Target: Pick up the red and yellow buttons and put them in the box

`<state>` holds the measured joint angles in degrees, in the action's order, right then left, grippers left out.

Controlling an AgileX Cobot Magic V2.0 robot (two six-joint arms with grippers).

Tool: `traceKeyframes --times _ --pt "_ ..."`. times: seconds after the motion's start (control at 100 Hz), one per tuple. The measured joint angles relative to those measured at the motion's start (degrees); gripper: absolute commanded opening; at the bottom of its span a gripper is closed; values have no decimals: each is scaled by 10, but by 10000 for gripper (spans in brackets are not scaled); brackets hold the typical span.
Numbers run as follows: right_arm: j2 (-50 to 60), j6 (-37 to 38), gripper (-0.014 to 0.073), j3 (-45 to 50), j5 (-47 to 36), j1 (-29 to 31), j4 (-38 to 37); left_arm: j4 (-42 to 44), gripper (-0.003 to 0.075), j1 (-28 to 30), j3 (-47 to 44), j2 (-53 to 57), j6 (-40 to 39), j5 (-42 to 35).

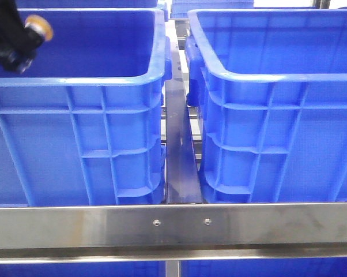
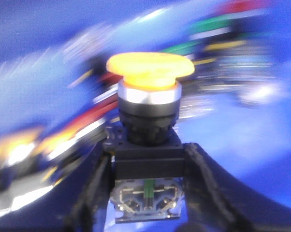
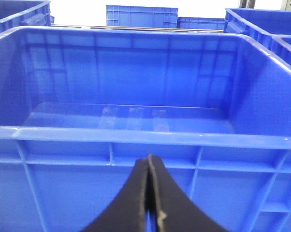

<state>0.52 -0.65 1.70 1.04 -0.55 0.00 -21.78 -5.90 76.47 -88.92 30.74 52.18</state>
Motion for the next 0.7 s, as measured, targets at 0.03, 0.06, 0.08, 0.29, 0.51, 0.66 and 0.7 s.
traceKeyframes --times 0.03,0.06,0.08,0.29,0.51,0.66,0.7 --pt "0 0 -64 0 0 0 0 -11 5 -7 0 6 30 6" --pt "0 0 -64 0 0 0 0 -22 5 -14 0 12 54 15" --pt "0 0 -64 0 0 0 0 -30 5 -19 0 16 71 19" --pt "0 0 -64 0 0 0 0 -125 6 -81 0 26 185 71" --pt "0 0 -64 0 0 0 0 -203 5 -148 3 29 240 114" --pt "0 0 -64 0 0 0 0 -217 5 -197 5 30 247 122" --pt "0 0 -64 0 0 0 0 -218 5 -208 5 30 248 122"
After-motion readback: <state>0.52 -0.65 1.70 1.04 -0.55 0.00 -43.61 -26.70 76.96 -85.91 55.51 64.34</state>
